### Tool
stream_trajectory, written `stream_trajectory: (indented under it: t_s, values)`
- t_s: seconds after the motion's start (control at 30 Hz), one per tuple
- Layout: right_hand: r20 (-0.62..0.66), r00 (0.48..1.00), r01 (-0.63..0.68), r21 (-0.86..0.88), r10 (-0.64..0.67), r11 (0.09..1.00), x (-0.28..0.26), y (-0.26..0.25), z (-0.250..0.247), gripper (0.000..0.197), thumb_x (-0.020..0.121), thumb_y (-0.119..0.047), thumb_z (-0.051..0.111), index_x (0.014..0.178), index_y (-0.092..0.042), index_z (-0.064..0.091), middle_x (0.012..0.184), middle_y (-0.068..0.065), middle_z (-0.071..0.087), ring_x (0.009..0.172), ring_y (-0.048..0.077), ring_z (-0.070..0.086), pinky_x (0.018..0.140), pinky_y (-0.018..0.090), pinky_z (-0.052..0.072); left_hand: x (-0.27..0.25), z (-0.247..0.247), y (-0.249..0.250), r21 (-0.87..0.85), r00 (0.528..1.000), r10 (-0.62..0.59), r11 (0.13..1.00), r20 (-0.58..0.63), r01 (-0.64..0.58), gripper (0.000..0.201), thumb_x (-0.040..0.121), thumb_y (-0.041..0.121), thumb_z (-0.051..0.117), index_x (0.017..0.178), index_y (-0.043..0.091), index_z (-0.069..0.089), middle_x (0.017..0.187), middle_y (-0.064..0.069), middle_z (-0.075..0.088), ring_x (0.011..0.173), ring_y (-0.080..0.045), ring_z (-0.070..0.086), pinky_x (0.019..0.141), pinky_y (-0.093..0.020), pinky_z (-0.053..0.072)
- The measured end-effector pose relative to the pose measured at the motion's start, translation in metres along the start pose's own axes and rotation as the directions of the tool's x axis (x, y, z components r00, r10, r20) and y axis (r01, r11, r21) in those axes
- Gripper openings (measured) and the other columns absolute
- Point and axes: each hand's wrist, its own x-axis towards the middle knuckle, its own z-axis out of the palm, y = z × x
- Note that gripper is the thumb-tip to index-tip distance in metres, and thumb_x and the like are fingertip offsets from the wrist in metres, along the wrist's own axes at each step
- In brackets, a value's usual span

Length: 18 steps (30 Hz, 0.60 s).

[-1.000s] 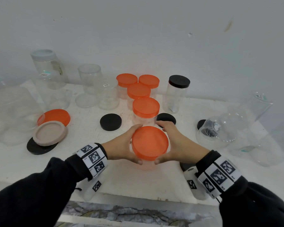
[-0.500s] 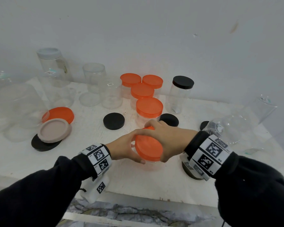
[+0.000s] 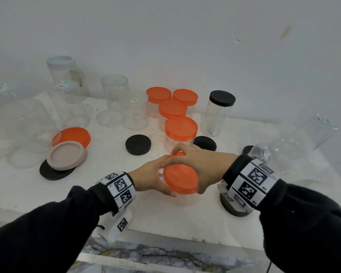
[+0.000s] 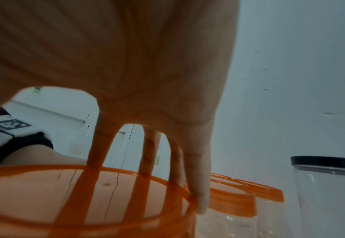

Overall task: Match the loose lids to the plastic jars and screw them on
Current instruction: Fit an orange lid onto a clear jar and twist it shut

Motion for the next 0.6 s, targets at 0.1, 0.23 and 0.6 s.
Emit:
stream_trajectory:
  t_s: [0.1,0.23,0.6]
  values:
    - [-0.006,1.0,-0.009,-0.018,0.009,1.0,0.002,0.0002,-0.0021,0.097,0.059,-0.024,0.082,0.133,-0.052,0.027,0.133,-0.005,0.024,0.116,0.021,0.033,0.091,0.041,0.047,-0.0004,0.0012,-0.0002,0.006,1.0,0.006,1.0,-0.016,-0.006,0.088,0.059,0.01,0.087,0.13,0.028,0.039,0.123,0.018,0.049,0.114,-0.002,0.049,0.089,-0.012,0.041]
    - [-0.017,1.0,-0.021,-0.046,0.02,0.999,0.0016,-0.0001,-0.0029,0.096,0.057,-0.033,0.084,0.133,-0.052,0.029,0.129,-0.003,0.029,0.114,0.023,0.037,0.09,0.042,0.048,0.0001,0.0021,-0.0006,-0.001,1.0,0.011,1.0,-0.026,-0.011,0.085,0.059,0.008,0.087,0.125,0.033,0.039,0.12,0.02,0.049,0.112,0.001,0.05,0.088,-0.011,0.042]
    - [-0.116,0.99,-0.086,-0.038,0.081,0.996,0.0017,-0.0022,0.0011,0.096,0.053,-0.06,0.078,0.134,-0.046,0.029,0.108,-0.004,0.035,0.092,0.018,0.046,0.068,0.029,0.045,0.0002,0.0011,-0.0002,0.026,0.999,0.018,1.0,-0.034,-0.017,0.091,0.058,0.012,0.088,0.131,0.029,0.037,0.122,0.015,0.053,0.113,0.0,0.051,0.087,-0.009,0.043]
